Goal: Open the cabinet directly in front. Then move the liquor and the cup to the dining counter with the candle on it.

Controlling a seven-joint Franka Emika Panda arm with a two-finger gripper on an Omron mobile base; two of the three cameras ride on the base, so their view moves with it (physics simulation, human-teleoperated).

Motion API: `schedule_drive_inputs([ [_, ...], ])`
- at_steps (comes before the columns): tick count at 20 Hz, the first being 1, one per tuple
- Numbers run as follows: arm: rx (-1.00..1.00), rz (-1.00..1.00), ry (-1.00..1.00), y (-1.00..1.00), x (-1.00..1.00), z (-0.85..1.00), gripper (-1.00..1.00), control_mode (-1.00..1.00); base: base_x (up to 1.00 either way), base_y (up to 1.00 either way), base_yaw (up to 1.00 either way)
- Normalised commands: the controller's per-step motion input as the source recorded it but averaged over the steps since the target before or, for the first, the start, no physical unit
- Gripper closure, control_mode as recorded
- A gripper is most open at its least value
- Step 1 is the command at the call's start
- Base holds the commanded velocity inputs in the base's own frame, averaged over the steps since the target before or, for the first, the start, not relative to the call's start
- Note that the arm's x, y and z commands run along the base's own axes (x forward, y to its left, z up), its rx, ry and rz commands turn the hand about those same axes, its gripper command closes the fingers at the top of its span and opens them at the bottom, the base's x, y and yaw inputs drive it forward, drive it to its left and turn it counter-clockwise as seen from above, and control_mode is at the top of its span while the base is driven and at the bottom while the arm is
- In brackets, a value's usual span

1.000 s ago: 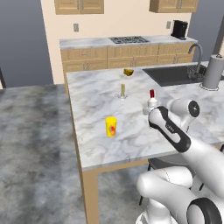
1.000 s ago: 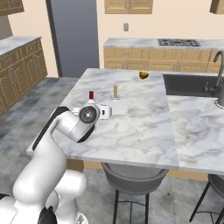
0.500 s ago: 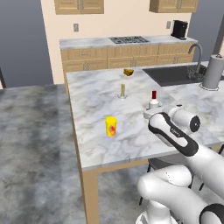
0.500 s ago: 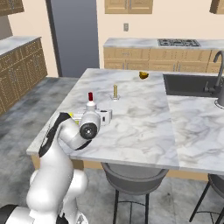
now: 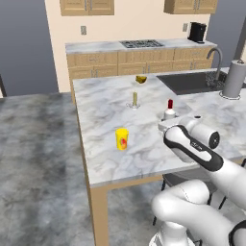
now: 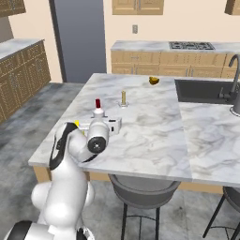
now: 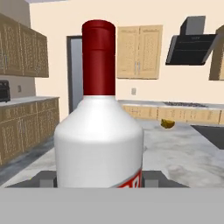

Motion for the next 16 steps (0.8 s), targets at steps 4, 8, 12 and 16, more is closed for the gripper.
schedule_drive_inputs([
  [4,0.0,0.0,0.0,0.0,0.26,0.0,1.0,-1.0,0.0,0.0,0.0],
  [8,0.0,0.0,0.0,0.0,0.36,-0.06,1.0,-1.0,0.0,0.0,0.0],
  [12,0.0,0.0,-0.03,0.0,0.2,-0.17,1.0,-1.0,0.0,0.0,0.0],
  [16,0.0,0.0,-0.11,0.0,0.0,-0.32,1.0,-1.0,0.0,0.0,0.0],
])
